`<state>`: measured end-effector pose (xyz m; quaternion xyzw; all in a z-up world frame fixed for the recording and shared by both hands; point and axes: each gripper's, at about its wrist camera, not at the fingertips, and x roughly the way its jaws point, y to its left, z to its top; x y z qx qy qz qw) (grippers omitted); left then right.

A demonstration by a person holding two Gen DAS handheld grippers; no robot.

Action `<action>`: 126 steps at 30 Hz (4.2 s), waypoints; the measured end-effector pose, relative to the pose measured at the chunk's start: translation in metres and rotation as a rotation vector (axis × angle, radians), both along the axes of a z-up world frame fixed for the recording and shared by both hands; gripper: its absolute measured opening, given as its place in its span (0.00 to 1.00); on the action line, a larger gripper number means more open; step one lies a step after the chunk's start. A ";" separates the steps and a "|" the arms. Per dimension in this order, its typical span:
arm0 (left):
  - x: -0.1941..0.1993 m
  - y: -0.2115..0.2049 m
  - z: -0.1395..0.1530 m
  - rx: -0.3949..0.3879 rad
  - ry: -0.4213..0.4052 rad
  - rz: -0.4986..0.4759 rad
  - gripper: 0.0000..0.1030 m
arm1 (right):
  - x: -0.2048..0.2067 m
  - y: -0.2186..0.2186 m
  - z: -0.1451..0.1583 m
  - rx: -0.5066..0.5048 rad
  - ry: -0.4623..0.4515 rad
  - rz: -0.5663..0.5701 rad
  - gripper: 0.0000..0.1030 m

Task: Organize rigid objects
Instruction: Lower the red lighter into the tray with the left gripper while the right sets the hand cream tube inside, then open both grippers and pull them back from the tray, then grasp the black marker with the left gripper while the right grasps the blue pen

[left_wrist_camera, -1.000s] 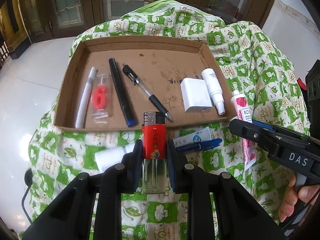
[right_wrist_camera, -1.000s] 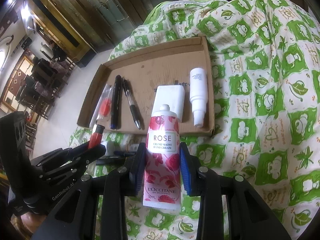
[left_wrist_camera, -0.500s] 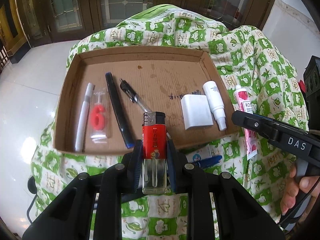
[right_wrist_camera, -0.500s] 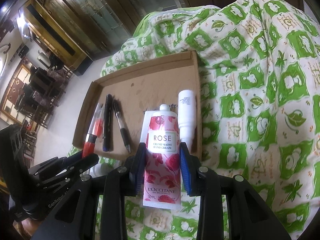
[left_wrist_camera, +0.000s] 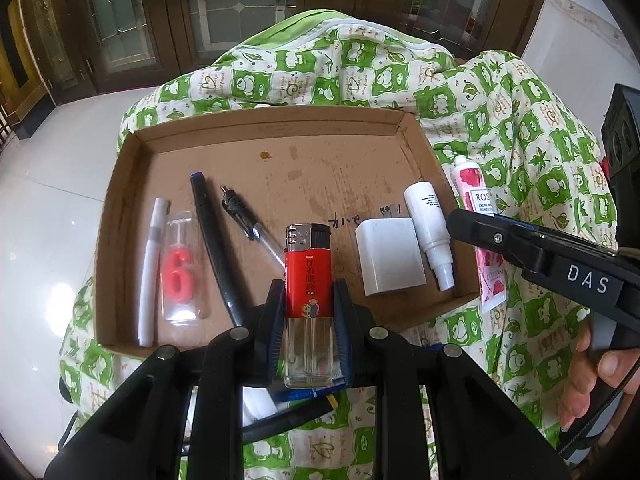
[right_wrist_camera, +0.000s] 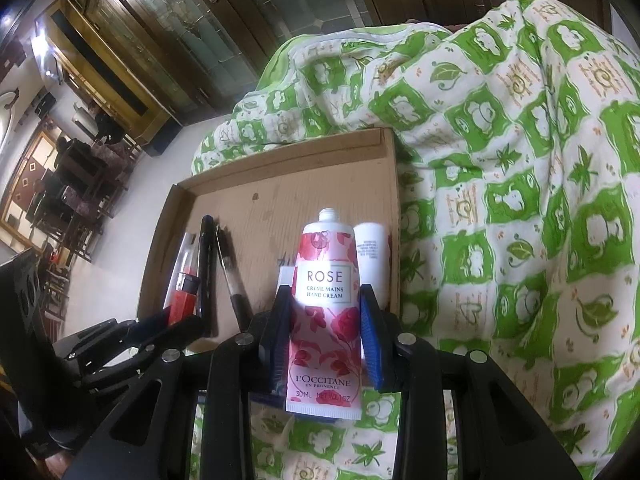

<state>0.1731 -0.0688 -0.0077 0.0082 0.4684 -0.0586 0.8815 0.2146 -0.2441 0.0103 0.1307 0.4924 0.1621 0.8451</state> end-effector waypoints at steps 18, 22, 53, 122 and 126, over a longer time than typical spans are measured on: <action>0.016 -0.006 -0.001 0.002 0.001 -0.012 0.20 | 0.015 0.003 0.002 -0.001 0.001 0.009 0.28; 0.026 -0.006 -0.006 -0.003 0.013 -0.003 0.20 | 0.024 0.006 0.003 0.009 -0.015 0.020 0.28; 0.090 -0.013 -0.041 0.019 0.041 0.036 0.26 | 0.097 0.032 -0.040 0.007 -0.011 0.062 0.35; -0.066 -0.027 -0.089 0.205 0.297 -0.223 0.13 | -0.089 0.100 -0.063 -0.374 -0.005 0.545 0.40; -0.049 -0.022 -0.090 0.129 0.290 -0.156 0.13 | -0.090 0.104 -0.070 -0.385 0.017 0.552 0.34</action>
